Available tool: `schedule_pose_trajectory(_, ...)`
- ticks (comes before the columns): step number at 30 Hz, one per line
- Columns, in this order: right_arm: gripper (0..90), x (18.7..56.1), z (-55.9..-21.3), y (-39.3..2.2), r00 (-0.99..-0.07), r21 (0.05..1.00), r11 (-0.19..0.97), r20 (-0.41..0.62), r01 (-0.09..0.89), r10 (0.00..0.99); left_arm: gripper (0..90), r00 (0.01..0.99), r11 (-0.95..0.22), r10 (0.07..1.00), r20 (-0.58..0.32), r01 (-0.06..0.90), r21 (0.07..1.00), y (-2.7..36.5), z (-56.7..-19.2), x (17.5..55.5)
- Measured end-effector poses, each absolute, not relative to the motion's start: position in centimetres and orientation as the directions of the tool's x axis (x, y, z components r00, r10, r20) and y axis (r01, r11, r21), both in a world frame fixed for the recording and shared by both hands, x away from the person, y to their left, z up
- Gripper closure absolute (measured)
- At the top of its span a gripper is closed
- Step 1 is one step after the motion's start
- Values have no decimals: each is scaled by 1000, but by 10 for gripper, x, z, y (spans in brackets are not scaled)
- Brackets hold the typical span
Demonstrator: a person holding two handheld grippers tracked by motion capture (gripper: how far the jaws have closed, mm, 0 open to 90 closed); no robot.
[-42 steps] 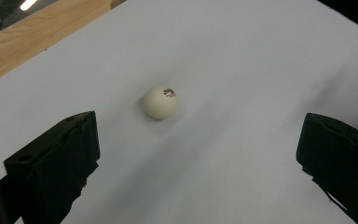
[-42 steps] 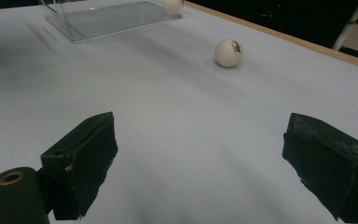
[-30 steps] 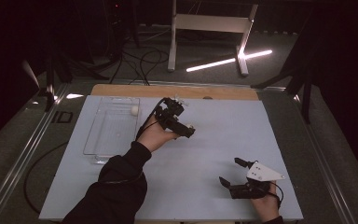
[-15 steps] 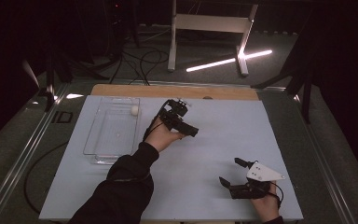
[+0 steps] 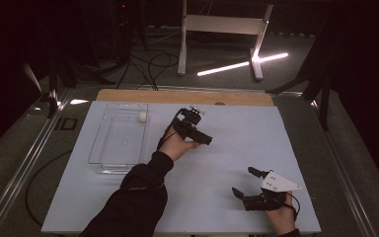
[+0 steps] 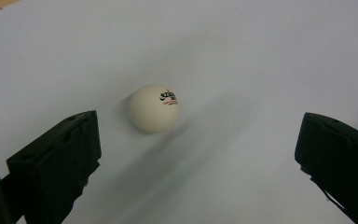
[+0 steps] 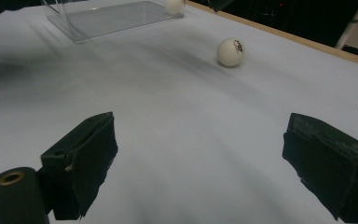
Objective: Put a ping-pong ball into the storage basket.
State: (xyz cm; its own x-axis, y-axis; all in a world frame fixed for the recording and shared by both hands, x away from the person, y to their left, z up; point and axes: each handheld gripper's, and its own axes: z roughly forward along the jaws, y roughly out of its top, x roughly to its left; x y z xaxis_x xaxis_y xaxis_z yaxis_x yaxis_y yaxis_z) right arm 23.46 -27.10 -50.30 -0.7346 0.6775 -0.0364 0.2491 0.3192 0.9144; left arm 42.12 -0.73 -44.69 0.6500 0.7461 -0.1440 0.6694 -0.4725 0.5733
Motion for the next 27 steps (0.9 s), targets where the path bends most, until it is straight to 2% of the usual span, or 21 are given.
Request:
schedule_pose_trajectory(18, 97, 235, -503, -271, -734, 914, 318, -32, 254, 678, 26, 589, -440, 800, -115, 706, 556, -21, -469, 428)
schedule_pose_trajectory(27, 97, 235, -503, -271, -734, 912, 320, -32, 256, 679, 102, 569, -420, 812, -126, 721, 552, -22, -480, 433)
